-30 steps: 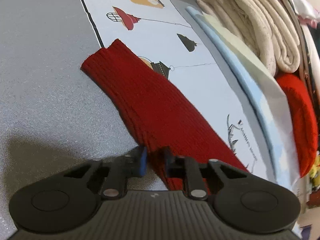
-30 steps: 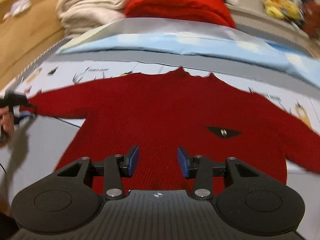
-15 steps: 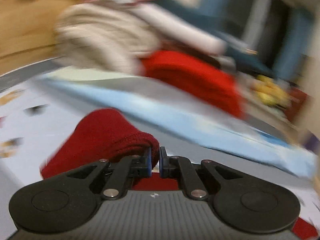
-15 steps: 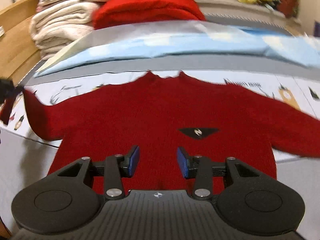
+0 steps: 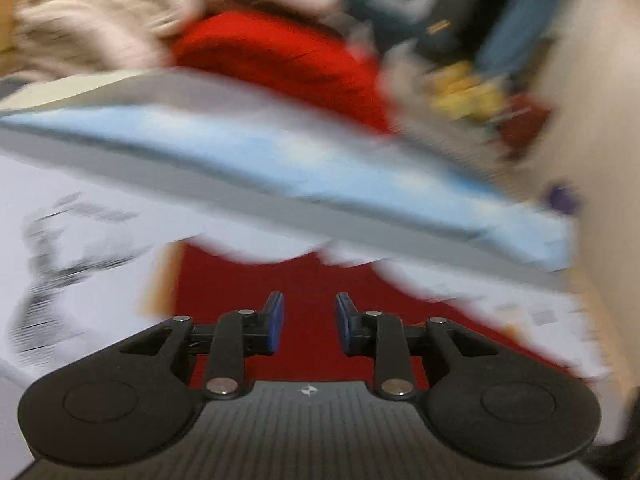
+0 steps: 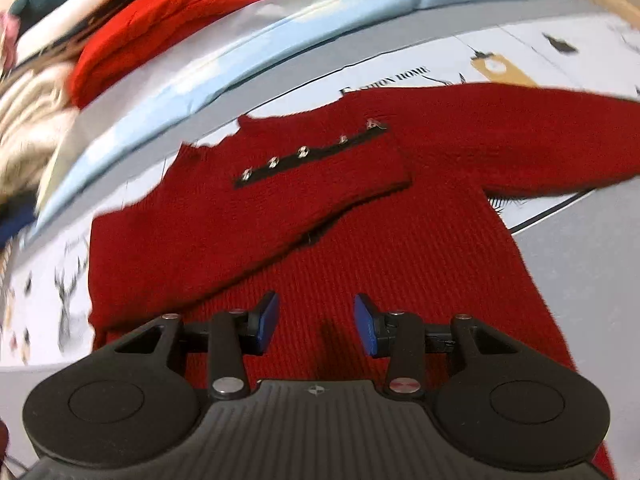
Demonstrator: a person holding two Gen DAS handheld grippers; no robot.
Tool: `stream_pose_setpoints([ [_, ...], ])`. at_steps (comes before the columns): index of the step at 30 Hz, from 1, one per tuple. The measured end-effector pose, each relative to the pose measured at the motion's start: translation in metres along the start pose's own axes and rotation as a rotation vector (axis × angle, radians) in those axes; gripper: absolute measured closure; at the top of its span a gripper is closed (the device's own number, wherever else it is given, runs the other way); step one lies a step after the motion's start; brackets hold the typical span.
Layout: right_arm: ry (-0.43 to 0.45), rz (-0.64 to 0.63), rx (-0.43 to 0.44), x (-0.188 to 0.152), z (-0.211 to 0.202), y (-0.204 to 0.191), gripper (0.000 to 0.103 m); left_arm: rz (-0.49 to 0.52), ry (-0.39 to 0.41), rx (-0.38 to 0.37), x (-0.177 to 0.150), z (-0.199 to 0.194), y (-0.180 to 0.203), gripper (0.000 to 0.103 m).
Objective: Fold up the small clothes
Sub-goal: 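Fold the held sleeve across the sweater body with the left gripper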
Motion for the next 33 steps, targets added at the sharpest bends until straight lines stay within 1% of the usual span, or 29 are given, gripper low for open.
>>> stream_pose_setpoints([
  [2,0.020,0.069,0.013,0.005,0.009,0.005,0.059,0.001,-0.049,0.126,-0.005,0.012,-0.028,0.073],
  [3,0.031,0.113,0.011,0.008,0.017,0.009,0.059,-0.014,-0.075,0.171,-0.003,0.020,-0.041,0.073],
  [5,0.052,0.170,0.018,0.015,0.033,0.010,0.059,-0.068,-0.122,0.215,-0.005,0.029,-0.067,0.073],
  [7,0.070,0.211,0.009,0.022,0.053,0.013,0.059,-0.117,-0.141,0.238,-0.006,0.031,-0.084,0.073],
  [10,0.082,0.254,-0.026,0.026,0.081,0.021,0.059,-0.122,-0.144,0.227,-0.003,0.029,-0.096,0.073],
  [12,0.112,0.266,-0.035,0.028,0.090,0.025,0.062,-0.121,-0.148,0.217,0.000,0.031,-0.099,0.073],
  [13,0.142,0.251,-0.026,0.031,0.091,0.024,0.077,-0.119,-0.152,0.209,-0.001,0.027,-0.095,0.073],
  [14,0.160,0.233,-0.010,0.035,0.092,0.023,0.094,-0.119,-0.156,0.202,-0.003,0.026,-0.094,0.073],
  [16,0.223,0.242,0.033,0.043,0.085,0.024,0.095,-0.110,-0.158,0.184,-0.006,0.023,-0.091,0.073],
  [17,0.274,0.250,0.045,0.048,0.075,0.023,0.096,-0.101,-0.158,0.171,-0.007,0.024,-0.089,0.073],
  [19,0.409,0.226,0.061,0.060,0.045,0.015,0.096,-0.083,-0.171,0.143,-0.011,0.029,-0.084,0.073],
  [20,0.447,0.206,0.063,0.064,0.036,0.013,0.096,-0.072,-0.184,0.122,-0.014,0.033,-0.079,0.073],
  [21,0.452,0.186,0.043,0.065,0.032,0.013,0.096,-0.060,-0.197,0.107,-0.018,0.037,-0.075,0.073],
  [22,0.409,0.174,-0.019,0.063,0.039,0.019,0.095,-0.048,-0.214,0.098,-0.023,0.041,-0.072,0.073],
  [23,0.334,0.180,-0.078,0.058,0.051,0.029,0.089,-0.031,-0.235,0.089,-0.029,0.047,-0.069,0.073],
  [24,0.237,0.210,-0.119,0.049,0.066,0.043,0.087,-0.013,-0.253,0.085,-0.037,0.053,-0.067,0.073],
  [25,0.161,0.256,-0.155,0.040,0.075,0.056,0.086,0.004,-0.279,0.090,-0.045,0.059,-0.067,0.073],
  [26,0.153,0.300,-0.183,0.035,0.074,0.066,0.088,0.022,-0.315,0.109,-0.054,0.065,-0.068,0.073],
  [27,0.180,0.305,-0.193,0.035,0.069,0.068,0.088,0.024,-0.331,0.127,-0.060,0.069,-0.071,0.071],
  [28,0.210,0.256,-0.215,0.038,0.061,0.063,0.087,0.006,-0.330,0.135,-0.062,0.070,-0.074,0.068],
  [29,0.247,0.206,-0.220,0.043,0.055,0.055,0.081,-0.013,-0.328,0.145,-0.061,0.069,-0.076,0.069],
  [30,0.279,0.168,-0.191,0.047,0.050,0.046,0.076,-0.016,-0.318,0.155,-0.057,0.067,-0.074,0.070],
  [31,0.297,0.148,-0.137,0.049,0.049,0.040,0.067,-0.006,-0.296,0.159,-0.054,0.064,-0.072,0.070],
  [32,0.295,0.140,-0.089,0.052,0.053,0.036,0.067,0.010,-0.270,0.156,-0.052,0.063,-0.068,0.070],
  [33,0.261,0.135,-0.051,0.052,0.062,0.035,0.066,0.020,-0.265,0.151,-0.053,0.064,-0.065,0.070],
])
Point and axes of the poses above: each gripper's, at about its wrist camera, not at the fingertips, and z roughly the way its jaws point, y to its right, x to its top, the point moved 5 cm from there along z, roughly the way its jaws point, and after that the axes turned 9 degrees about y, right-handed, at the moved point
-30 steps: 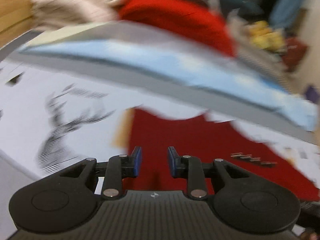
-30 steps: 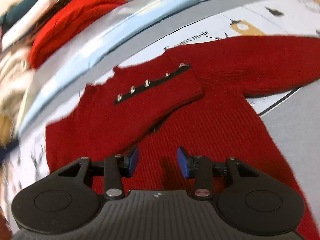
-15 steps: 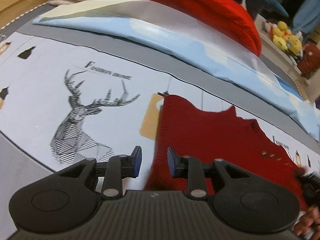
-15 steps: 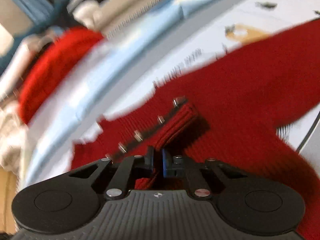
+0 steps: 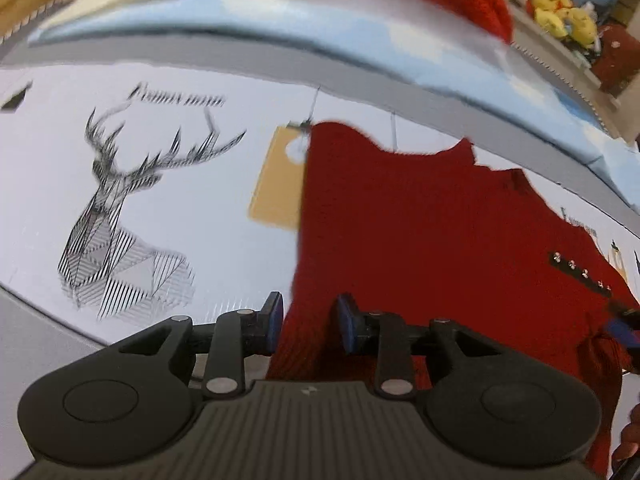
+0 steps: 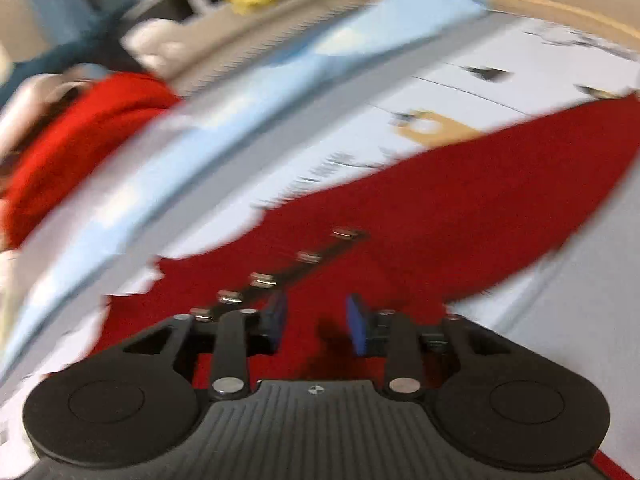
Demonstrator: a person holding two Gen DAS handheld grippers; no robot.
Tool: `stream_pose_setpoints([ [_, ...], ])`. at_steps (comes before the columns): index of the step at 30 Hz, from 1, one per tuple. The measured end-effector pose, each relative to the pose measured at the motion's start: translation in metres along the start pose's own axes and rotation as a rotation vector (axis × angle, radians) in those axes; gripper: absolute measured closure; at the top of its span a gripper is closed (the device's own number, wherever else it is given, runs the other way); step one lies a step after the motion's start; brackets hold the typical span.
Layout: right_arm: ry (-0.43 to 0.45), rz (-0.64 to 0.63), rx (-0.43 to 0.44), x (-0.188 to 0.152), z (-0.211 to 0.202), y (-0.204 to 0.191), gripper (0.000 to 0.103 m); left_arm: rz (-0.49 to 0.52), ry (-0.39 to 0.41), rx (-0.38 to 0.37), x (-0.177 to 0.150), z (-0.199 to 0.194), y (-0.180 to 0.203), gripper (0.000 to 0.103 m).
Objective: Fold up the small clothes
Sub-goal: 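Fold the held sleeve across the sweater body with the left gripper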
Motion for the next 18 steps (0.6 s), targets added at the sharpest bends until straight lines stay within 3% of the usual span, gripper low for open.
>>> stream_pose_setpoints([
  [1,-0.069,-0.007,-0.003,-0.005,0.011,0.006,0.066,0.008,-0.033,0.003,-0.006,0.006,0.002,0.069],
  [2,-0.144,-0.009,-0.071,-0.014,0.021,0.015,0.067,0.006,-0.068,0.009,-0.012,0.012,0.002,0.069],
  [3,-0.154,0.033,-0.102,-0.017,0.022,0.026,0.070,0.004,-0.071,0.016,-0.014,0.013,0.003,0.069],
  [4,-0.137,0.091,-0.091,-0.015,0.018,0.032,0.071,0.019,-0.066,0.028,-0.013,0.011,0.005,0.069],
  [6,-0.145,0.070,-0.090,-0.006,0.013,0.030,0.068,0.055,-0.030,0.041,-0.003,-0.002,0.015,0.069],
  [10,-0.066,0.023,-0.047,0.023,-0.003,0.031,0.066,0.080,0.048,-0.019,0.009,-0.032,0.040,0.069],
  [13,-0.033,0.056,-0.080,0.052,-0.007,0.066,0.066,0.113,0.054,-0.055,0.005,-0.046,0.059,0.069],
  [18,0.047,0.120,-0.210,0.086,-0.025,0.154,0.066,0.187,0.048,-0.079,-0.010,-0.058,0.080,0.069],
])
Point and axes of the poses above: each gripper's, at about its wrist camera, not at the fingertips, and z roughly the way its jaws point, y to its right, x to its top, the point moved 5 cm from there along z, roughly the way its jaws point, and after that the axes turned 9 degrees about y, right-handed, at the moved point
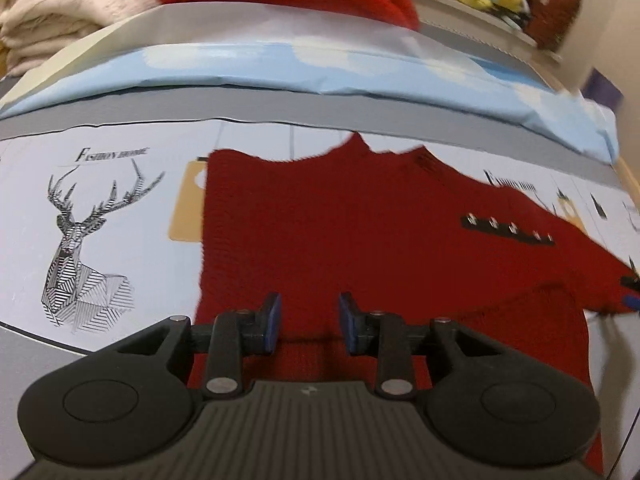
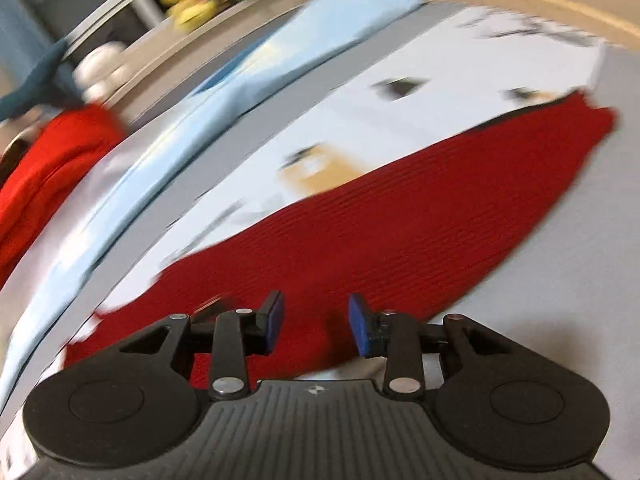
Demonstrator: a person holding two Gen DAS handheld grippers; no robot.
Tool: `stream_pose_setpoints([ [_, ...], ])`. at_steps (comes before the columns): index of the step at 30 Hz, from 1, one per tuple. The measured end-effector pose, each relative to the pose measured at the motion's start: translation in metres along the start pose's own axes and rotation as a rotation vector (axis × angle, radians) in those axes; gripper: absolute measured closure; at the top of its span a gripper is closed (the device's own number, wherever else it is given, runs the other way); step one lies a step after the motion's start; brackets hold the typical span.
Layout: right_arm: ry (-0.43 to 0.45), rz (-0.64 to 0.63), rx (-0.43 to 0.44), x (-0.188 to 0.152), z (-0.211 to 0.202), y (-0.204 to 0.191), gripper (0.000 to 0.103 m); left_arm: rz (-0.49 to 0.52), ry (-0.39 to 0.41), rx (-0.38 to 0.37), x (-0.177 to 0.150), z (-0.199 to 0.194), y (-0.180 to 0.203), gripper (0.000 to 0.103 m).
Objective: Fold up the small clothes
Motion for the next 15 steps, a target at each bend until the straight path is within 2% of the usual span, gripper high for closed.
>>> stream_pose_setpoints([
  [5,0.089,0.113,-0.143,0.038,0.002,0.098,0.065,0.014,-0.006,0.010,-0.003,0.001,0.007,0.069],
  [8,0.102,0.229,-0.159,0.050,0.011,0.142,0.058,-0.003,-0.001,0.014,0.002,0.001,0.005,0.069],
  [12,0.124,0.345,-0.160,0.053,0.021,0.171,0.058,0.000,-0.019,0.008,0.002,0.003,0.008,0.069],
  [15,0.157,0.339,-0.139,0.049,0.027,0.170,0.059,0.010,-0.020,0.000,0.000,0.002,0.010,0.069],
])
Point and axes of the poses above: each gripper's, at about its wrist camera, not at the fingertips, and z roughly the way its jaws point, y to its right, x to its top, the point moved 5 cm from there along z, roughly the way its jaws point, and after that the axes turned 9 degrees about y, right-handed, at the moved point
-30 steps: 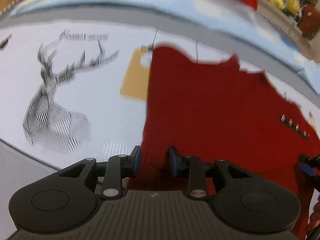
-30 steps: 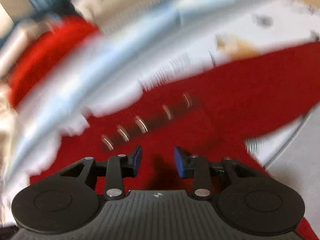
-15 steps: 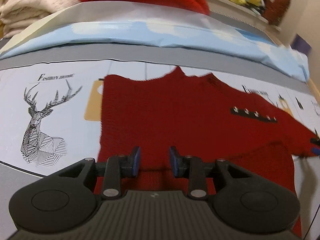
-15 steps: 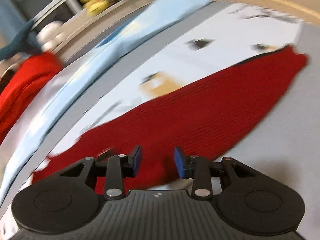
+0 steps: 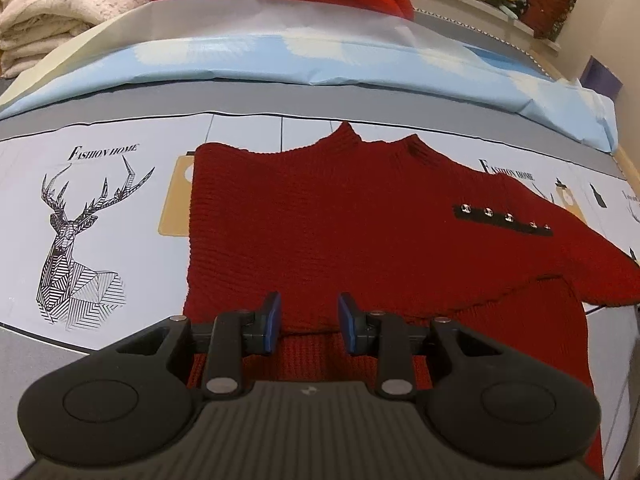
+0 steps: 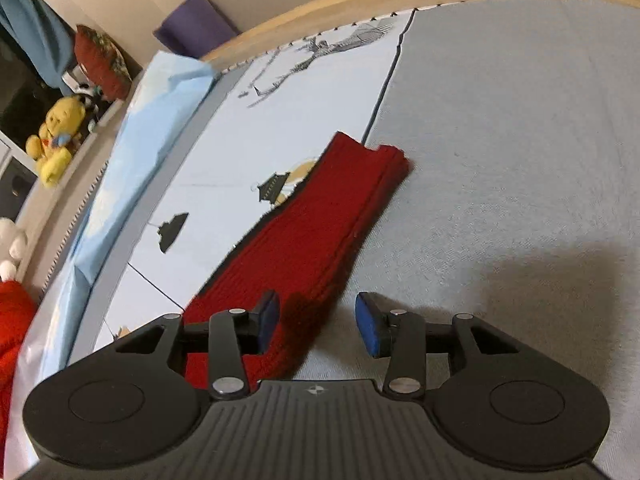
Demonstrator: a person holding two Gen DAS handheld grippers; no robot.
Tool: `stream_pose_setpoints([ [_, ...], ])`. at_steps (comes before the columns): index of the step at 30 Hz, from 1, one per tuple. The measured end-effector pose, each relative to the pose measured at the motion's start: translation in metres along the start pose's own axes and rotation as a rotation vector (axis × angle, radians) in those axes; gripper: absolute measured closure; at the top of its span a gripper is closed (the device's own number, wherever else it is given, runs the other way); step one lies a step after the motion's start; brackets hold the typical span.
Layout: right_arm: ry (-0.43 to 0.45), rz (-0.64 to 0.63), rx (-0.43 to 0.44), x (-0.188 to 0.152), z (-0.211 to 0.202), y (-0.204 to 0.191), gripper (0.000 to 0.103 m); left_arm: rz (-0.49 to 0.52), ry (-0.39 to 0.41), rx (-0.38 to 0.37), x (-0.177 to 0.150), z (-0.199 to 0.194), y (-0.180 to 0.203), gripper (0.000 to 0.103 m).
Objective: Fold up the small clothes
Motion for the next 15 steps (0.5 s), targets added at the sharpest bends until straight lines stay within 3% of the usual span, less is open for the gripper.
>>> stream_pose_setpoints([
  [2,0.008,-0.006,0.012,0.000,0.005,-0.002,0.078,0.001,0.006,0.003,0.001,-0.002,-0.003,0.069],
  [4,0.015,0.004,0.008,0.002,0.008,-0.001,0.090,-0.008,0.008,0.014,0.001,-0.002,-0.009,0.069],
  [6,0.054,-0.016,0.005,0.007,0.003,-0.008,0.092,-0.021,0.007,0.030,0.002,-0.003,-0.017,0.069],
  [9,0.174,-0.169,0.017,0.010,-0.022,-0.055,0.093,-0.053,0.022,0.040,0.008,-0.010,-0.034,0.069],
  [12,0.292,-0.408,0.180,-0.014,-0.074,-0.149,0.093,-0.094,0.040,0.050,0.016,-0.019,-0.056,0.069],
  [15,0.319,-0.612,0.496,-0.086,-0.155,-0.250,0.093,-0.152,0.054,0.063,0.023,-0.026,-0.080,0.069],
])
Point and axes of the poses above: each gripper's, at about its wrist camera, not at the fingertips, and z roughly the way its jaws point, y to its right, x to its top, the point moved 5 cm from there along z, roughly the way its jaws point, and after that the axes turned 9 degrees about y, right-handed, at the moved point
